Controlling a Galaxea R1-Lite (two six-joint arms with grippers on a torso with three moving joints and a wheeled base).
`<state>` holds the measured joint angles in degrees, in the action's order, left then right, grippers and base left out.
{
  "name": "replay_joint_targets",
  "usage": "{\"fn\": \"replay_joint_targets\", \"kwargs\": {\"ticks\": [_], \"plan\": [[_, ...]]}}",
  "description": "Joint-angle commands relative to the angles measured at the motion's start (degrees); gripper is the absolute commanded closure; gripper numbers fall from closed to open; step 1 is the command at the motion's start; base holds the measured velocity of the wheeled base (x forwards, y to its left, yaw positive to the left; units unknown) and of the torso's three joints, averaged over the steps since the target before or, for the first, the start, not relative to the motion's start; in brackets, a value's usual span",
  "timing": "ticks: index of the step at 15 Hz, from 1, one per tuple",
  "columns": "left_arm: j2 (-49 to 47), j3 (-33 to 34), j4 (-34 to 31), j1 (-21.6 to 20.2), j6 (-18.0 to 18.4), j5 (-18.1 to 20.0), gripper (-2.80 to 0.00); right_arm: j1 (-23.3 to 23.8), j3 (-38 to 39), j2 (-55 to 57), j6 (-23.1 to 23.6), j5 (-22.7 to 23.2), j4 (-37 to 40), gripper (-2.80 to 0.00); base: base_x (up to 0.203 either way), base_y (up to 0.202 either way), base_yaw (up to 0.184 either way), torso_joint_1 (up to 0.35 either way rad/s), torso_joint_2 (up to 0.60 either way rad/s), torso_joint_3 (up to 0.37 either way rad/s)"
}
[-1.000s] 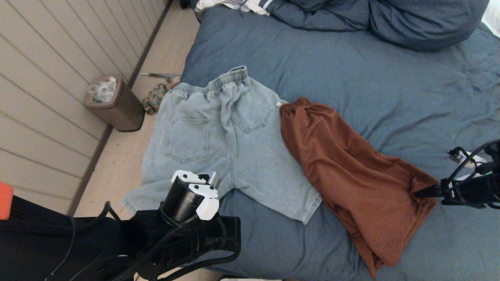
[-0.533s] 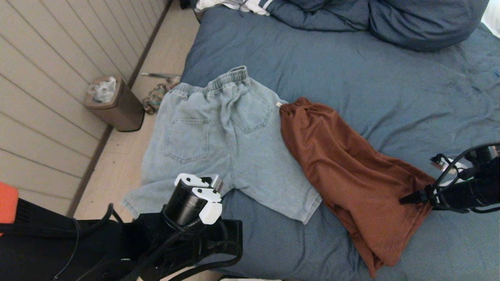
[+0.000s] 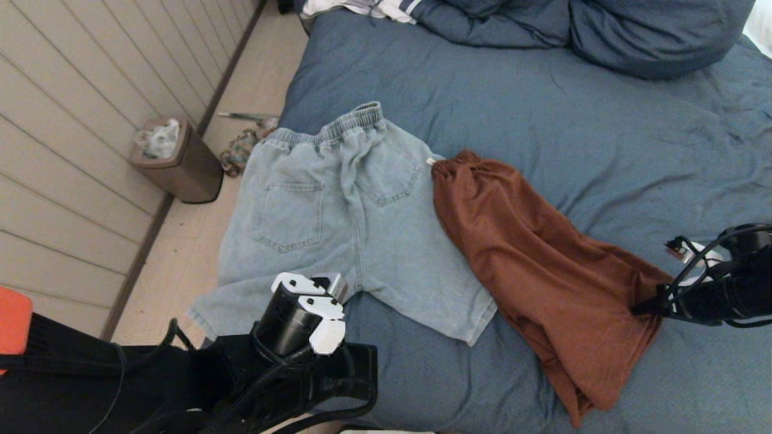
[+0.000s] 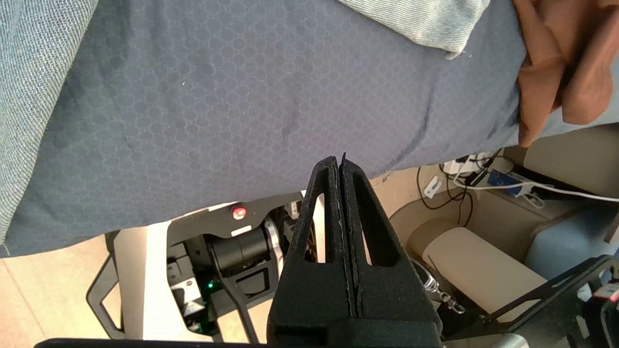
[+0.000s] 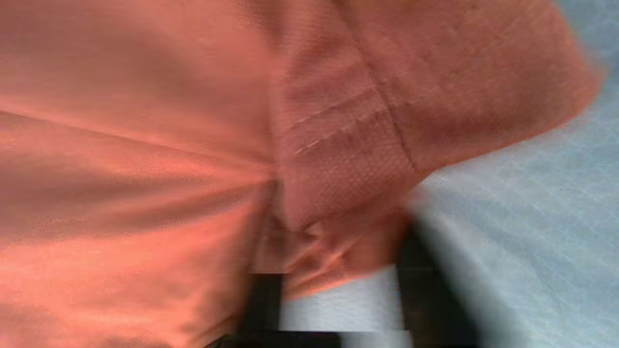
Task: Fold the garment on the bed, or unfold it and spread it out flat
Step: Fold the brown shorts
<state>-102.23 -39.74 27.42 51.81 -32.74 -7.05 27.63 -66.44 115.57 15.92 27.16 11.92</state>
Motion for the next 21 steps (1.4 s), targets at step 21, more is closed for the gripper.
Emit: {"fn": "replay_joint_targets", "kwargs": {"ticks": [21], "plan": [[-1.7,0.5,0.2,0.3,-0.1,-0.2,0.0,18.1,12.5,-19.2,8.7,2.0,1.7,0.0,0.0,0.0,0.0,0.0,0.0,0.0]]}}
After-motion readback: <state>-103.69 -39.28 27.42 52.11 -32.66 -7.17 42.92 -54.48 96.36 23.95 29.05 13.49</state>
